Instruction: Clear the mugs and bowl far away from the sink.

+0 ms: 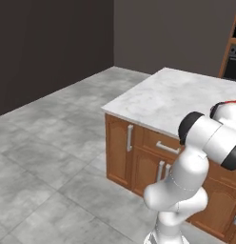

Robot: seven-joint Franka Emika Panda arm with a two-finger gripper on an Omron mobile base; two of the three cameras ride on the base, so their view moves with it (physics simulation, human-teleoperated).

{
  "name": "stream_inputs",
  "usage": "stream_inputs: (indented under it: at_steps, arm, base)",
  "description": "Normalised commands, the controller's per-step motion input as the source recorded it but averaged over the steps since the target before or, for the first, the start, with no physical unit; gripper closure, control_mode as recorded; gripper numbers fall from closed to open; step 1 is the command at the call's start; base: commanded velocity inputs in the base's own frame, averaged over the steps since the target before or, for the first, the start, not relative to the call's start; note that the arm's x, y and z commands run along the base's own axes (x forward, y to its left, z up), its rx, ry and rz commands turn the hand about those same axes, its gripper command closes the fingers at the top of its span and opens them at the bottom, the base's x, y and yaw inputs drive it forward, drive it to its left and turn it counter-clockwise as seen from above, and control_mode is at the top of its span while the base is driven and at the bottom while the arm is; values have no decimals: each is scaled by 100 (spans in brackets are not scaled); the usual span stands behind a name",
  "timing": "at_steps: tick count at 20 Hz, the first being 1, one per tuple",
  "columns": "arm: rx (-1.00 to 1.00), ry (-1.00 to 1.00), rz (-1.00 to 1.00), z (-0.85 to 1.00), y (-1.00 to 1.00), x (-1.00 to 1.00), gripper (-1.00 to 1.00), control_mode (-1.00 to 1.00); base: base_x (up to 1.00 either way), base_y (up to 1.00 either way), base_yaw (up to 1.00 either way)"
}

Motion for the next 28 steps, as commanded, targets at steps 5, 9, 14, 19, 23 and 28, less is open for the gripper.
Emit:
stream_inputs:
  at_steps: [5,9,14,19,23,28]
  arm:
    - [7,0,-1,-1,-26,1,100,-100]
    - [12,5,0,-20,-27,14,100,-100]
    - [6,10,0,-32,-2,3,100,-100]
    - [1,4,0,-71,-16,-1,100,-100]
    - [3,1,0,-57,-9,0,100,-100]
    - [10,-2,0,-40,-5,12,100,-100]
  base:
    - [0,-58,-4]
    - [0,0,0]
    - [0,0,0]
    - [0,0,0]
    - [0,0,0]
    - [0,0,0]
